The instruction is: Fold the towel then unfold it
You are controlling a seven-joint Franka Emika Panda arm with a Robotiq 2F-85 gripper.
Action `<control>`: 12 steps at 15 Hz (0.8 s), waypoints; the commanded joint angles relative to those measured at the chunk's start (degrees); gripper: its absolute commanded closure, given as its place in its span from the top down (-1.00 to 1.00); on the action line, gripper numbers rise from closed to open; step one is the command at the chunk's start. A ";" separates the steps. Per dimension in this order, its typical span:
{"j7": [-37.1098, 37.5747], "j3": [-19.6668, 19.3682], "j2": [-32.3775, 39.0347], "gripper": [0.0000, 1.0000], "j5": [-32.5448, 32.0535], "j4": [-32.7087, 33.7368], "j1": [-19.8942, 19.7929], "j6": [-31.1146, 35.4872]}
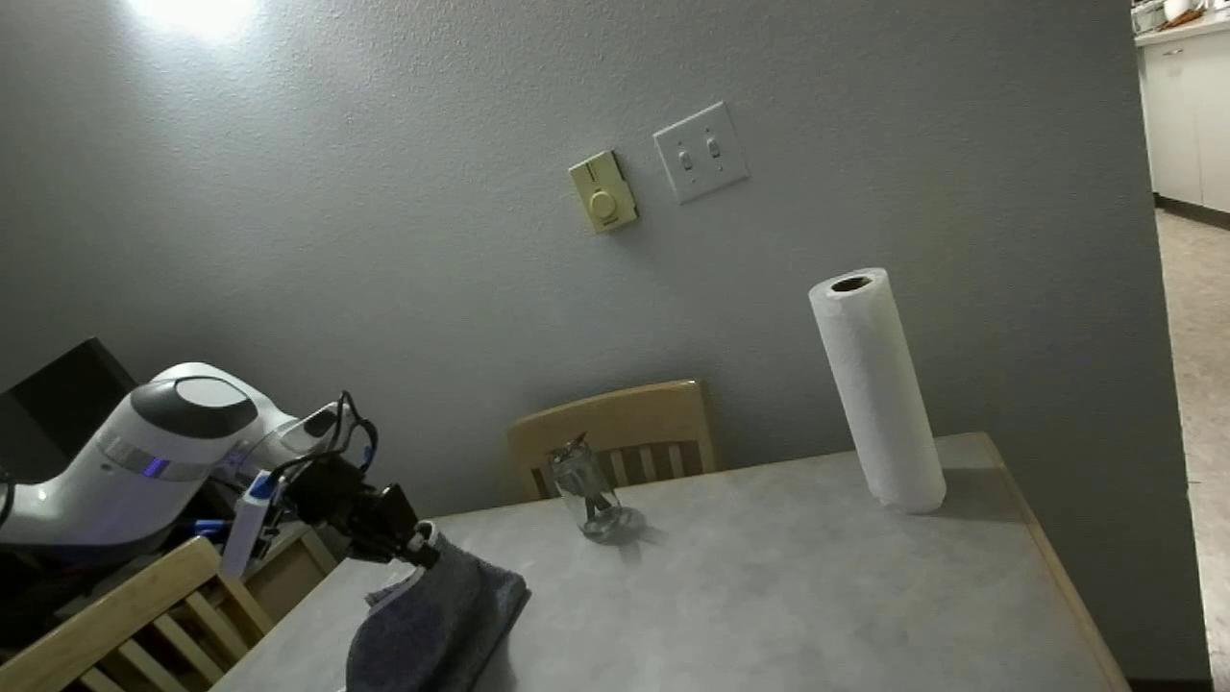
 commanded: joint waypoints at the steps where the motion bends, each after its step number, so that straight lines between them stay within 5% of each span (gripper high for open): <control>1: 0.22 0.16 -4.82 -0.98 -3.62 -6.49 -2.55 3.14; 12: 1.22 0.91 -10.89 -0.98 -12.19 -11.04 -6.67 2.31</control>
